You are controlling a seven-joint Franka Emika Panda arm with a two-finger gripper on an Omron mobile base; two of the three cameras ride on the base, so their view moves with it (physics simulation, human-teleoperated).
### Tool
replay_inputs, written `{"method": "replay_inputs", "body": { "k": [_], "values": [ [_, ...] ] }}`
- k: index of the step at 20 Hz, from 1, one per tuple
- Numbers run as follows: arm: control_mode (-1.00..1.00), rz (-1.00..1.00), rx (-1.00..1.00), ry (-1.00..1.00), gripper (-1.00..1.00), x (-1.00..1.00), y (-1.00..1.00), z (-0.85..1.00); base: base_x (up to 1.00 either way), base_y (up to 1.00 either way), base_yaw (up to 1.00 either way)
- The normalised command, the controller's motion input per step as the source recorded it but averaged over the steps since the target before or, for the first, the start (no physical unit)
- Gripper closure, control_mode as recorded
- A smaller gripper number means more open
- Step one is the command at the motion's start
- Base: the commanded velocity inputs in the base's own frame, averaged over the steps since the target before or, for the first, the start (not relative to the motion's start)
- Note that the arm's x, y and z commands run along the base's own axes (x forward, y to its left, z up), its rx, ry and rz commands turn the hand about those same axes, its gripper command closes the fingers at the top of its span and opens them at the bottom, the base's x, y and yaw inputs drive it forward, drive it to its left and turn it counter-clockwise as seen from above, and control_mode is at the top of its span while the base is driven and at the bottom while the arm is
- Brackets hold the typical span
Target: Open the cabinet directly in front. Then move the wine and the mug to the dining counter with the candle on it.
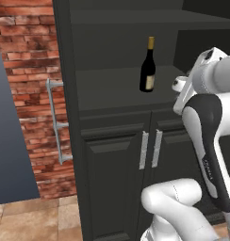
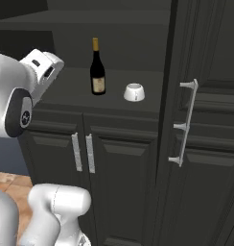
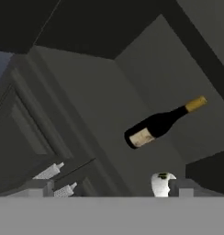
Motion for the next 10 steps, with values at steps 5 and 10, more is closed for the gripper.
{"method": "replay_inputs", "body": {
  "k": [5, 10],
  "values": [
    [-1.0, -0.17, 0.55, 0.01, -1.0, -0.01, -0.38, -0.01, 0.0, 0.0, 0.0],
    [-1.0, -0.11, 0.49, -0.14, -1.0, 0.0, -0.07, -0.15, 0.0, 0.0, 0.0]
  ]
}}
